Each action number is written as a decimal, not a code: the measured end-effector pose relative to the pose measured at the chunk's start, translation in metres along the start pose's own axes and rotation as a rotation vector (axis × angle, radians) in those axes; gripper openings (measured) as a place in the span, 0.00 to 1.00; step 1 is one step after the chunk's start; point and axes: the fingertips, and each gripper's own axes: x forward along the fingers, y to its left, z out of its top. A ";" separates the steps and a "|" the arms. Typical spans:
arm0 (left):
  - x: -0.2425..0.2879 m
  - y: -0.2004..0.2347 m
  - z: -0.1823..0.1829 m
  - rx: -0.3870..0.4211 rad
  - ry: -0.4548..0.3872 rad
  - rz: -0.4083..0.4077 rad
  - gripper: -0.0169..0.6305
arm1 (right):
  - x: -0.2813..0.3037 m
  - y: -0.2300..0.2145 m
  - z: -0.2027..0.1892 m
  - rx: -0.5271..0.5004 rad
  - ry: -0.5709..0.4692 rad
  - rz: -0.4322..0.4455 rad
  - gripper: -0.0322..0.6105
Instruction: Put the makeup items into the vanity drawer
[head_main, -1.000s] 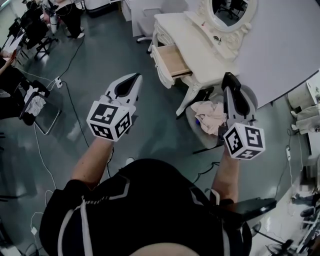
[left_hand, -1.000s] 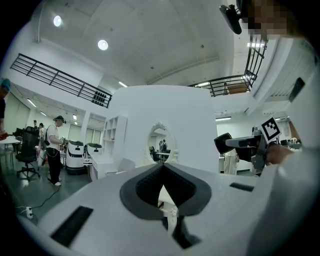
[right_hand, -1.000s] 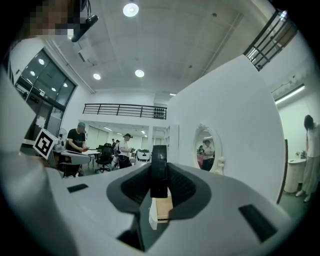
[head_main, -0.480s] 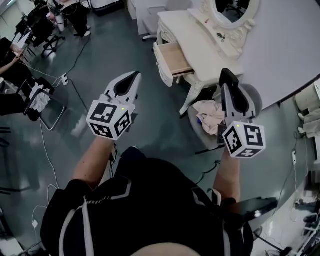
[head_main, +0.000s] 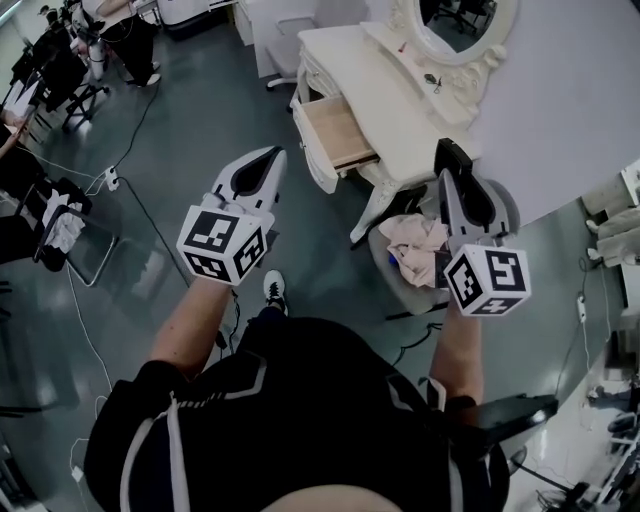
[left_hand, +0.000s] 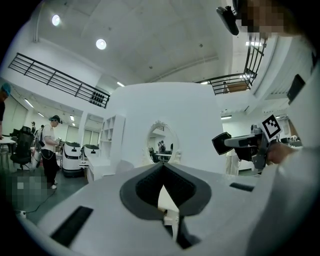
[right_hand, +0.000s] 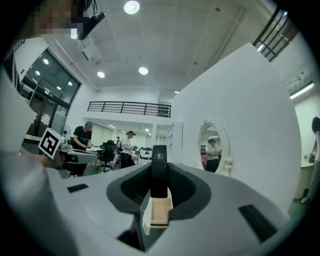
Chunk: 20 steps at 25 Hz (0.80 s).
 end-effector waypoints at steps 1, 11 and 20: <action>0.008 0.009 0.001 -0.001 -0.007 -0.001 0.03 | 0.010 -0.001 0.001 -0.004 0.000 -0.005 0.21; 0.081 0.092 0.008 -0.008 -0.005 -0.063 0.03 | 0.114 -0.001 0.002 0.010 0.026 -0.052 0.21; 0.128 0.164 0.004 -0.018 0.011 -0.109 0.03 | 0.198 0.009 -0.001 0.011 0.067 -0.088 0.21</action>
